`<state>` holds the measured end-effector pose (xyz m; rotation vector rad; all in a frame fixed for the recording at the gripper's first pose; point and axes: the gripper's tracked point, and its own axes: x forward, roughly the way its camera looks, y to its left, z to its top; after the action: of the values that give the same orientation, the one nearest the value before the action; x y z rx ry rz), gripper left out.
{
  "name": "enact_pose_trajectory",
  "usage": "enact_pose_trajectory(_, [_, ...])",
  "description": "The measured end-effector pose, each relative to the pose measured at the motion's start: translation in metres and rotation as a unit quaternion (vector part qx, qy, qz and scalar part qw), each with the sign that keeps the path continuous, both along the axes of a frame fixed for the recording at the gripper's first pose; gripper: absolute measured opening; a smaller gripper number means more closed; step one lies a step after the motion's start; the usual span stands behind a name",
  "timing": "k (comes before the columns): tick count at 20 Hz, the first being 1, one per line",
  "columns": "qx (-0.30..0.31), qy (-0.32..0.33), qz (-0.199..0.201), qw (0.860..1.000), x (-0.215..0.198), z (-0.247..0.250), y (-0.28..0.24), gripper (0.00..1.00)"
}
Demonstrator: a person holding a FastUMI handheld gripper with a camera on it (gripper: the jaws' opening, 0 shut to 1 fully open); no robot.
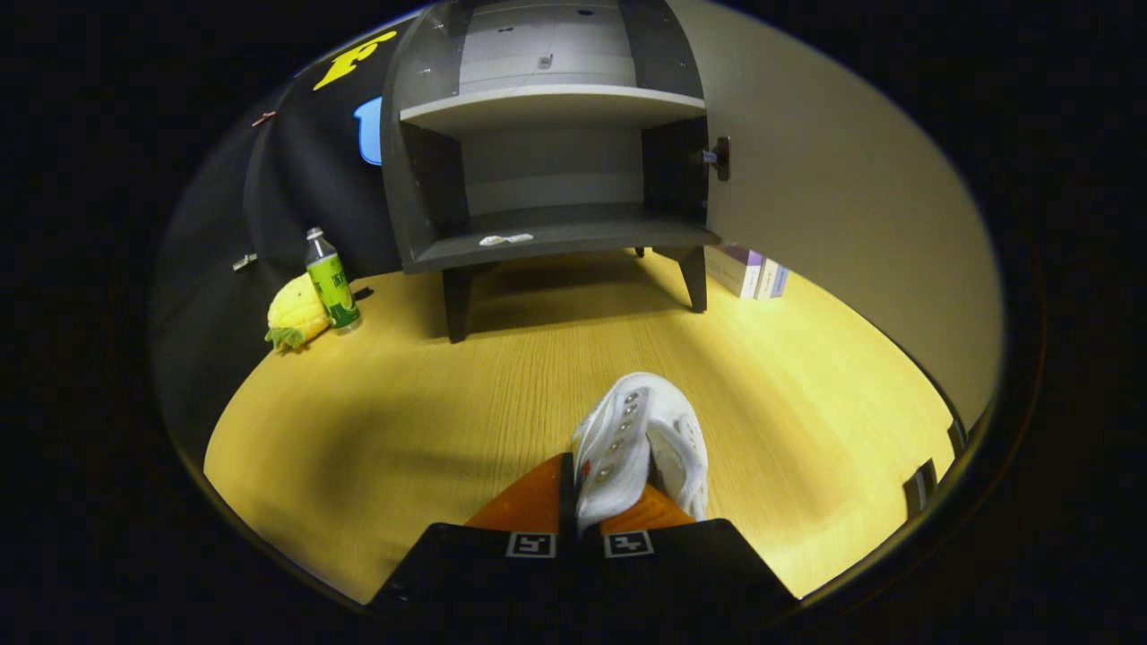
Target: Open the shoe cabinet door, grab the shoes and put them into the shoe cabinet, then close the shoe cabinet door.
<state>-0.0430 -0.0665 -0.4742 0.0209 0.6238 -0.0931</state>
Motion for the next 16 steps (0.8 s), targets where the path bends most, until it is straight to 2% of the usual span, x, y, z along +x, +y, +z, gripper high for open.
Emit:
enact_pose_trajectory(10, [-0.01, -0.098, -0.005, 0.995, 0.04, 0.213, 0.026, 0.05])
enact_pose_trajectory(13, [0.006, -0.125, -0.002, 0.992, 0.06, 0.262, 0.036, 0.05])
enact_pose_trajectory(16, [-0.004, -0.14, 0.011, 0.99, 0.087, 0.294, 0.038, 0.05])
